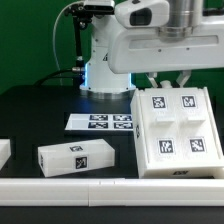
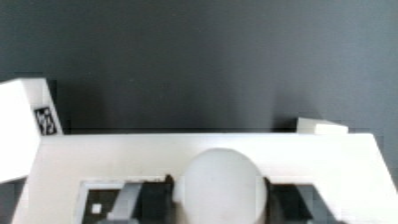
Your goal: Assemble cabinet
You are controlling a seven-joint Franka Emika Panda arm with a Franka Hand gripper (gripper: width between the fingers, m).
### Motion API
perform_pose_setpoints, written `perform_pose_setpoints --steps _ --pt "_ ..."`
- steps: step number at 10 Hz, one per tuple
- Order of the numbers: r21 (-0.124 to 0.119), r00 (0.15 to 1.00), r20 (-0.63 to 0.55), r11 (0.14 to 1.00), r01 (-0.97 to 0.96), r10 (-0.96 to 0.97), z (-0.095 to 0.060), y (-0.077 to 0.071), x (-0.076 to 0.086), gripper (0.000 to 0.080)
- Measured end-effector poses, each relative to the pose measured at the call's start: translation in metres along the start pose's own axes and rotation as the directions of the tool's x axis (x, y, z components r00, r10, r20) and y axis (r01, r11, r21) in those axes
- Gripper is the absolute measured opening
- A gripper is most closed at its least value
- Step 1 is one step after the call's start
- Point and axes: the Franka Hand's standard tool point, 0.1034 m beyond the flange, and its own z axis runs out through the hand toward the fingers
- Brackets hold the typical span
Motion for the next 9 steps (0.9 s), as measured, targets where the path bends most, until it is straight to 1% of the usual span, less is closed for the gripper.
perform_pose_setpoints --steps 1,2,3,4,6,7,9 --pt "0.005 0.998 0.068 1.0 -0.001 0.0 0.002 0.0 -0.004 0.022" --pt "0.004 0.995 0.103 1.0 -0.008 0.008 -0.001 -0.001 -0.002 0.022" --pt "0.001 0.991 0.133 1.0 -0.019 0.019 -0.01 -0.003 0.006 0.022" --pt "0.002 0.988 0.153 1.0 -0.021 0.02 -0.018 -0.002 0.013 0.022" --pt "0.007 0.988 0.151 1.0 -0.025 0.024 -0.031 0.006 0.027 0.022" --pt "0.006 0.992 0.124 1.0 -0.026 0.025 -0.032 0.007 0.031 0.022" --pt "0.005 0.991 0.129 1.0 -0.027 0.026 -0.029 0.007 0.03 0.022"
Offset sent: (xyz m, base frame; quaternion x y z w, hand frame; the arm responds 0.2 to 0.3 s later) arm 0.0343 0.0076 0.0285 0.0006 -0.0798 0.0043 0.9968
